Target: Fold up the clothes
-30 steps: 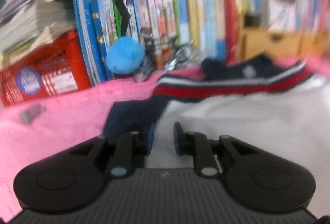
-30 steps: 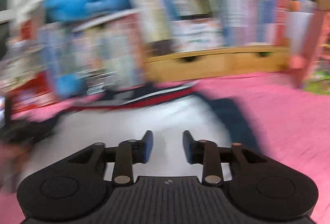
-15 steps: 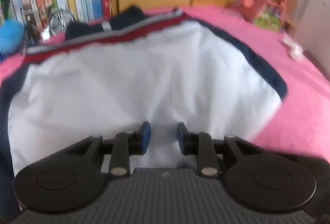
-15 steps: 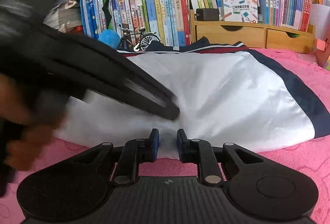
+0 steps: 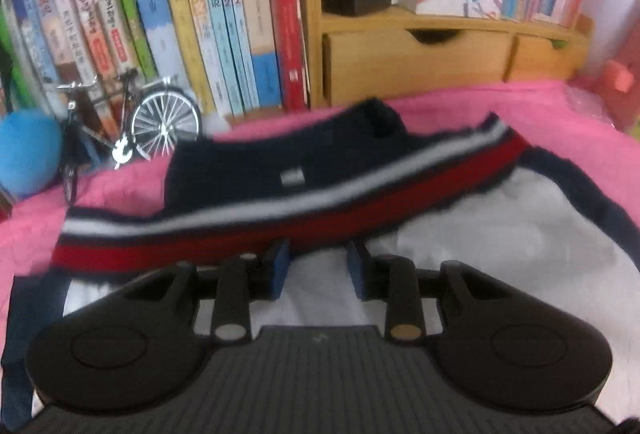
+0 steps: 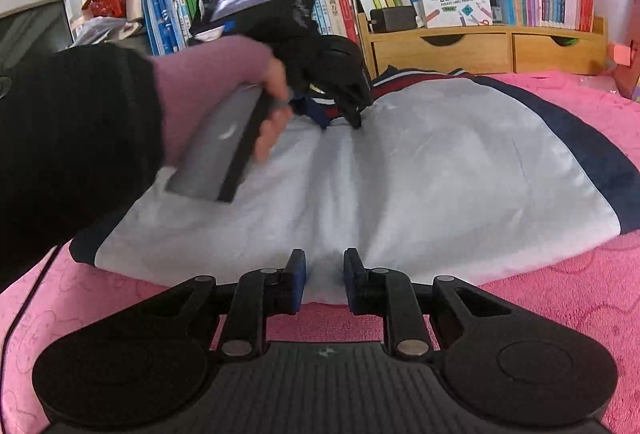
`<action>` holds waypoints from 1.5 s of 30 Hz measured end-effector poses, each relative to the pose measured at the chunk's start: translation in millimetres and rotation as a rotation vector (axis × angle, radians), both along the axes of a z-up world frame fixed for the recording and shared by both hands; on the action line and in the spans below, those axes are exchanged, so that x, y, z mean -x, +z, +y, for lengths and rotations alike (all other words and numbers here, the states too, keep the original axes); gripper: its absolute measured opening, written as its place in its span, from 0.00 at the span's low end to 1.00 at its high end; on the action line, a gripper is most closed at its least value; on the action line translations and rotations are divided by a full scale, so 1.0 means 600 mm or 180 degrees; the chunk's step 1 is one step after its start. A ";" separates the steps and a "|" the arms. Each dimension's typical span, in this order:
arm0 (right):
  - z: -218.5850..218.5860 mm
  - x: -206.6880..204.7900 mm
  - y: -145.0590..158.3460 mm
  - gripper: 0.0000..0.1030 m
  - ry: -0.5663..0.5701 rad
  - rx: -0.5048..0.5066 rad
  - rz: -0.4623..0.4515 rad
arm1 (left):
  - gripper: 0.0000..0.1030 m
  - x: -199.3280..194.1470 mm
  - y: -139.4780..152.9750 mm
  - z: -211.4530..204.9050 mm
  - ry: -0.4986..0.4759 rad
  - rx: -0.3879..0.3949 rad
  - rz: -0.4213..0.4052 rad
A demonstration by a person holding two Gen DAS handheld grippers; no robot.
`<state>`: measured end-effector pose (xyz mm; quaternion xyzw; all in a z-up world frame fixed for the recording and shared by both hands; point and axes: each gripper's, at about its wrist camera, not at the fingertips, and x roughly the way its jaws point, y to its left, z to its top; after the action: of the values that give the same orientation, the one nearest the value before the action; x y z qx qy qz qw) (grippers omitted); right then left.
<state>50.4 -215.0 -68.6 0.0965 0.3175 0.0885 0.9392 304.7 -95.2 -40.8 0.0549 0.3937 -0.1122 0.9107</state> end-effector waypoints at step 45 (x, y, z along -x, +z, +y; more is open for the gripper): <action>-0.005 0.009 -0.005 0.24 -0.0028 0.0005 0.0013 | 0.31 -0.030 0.005 -0.021 0.0183 -0.0071 0.0243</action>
<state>45.2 -218.0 -71.4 0.0973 0.3190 0.0840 0.9390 322.9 -108.0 -37.6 0.0494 0.4308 -0.0835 0.8972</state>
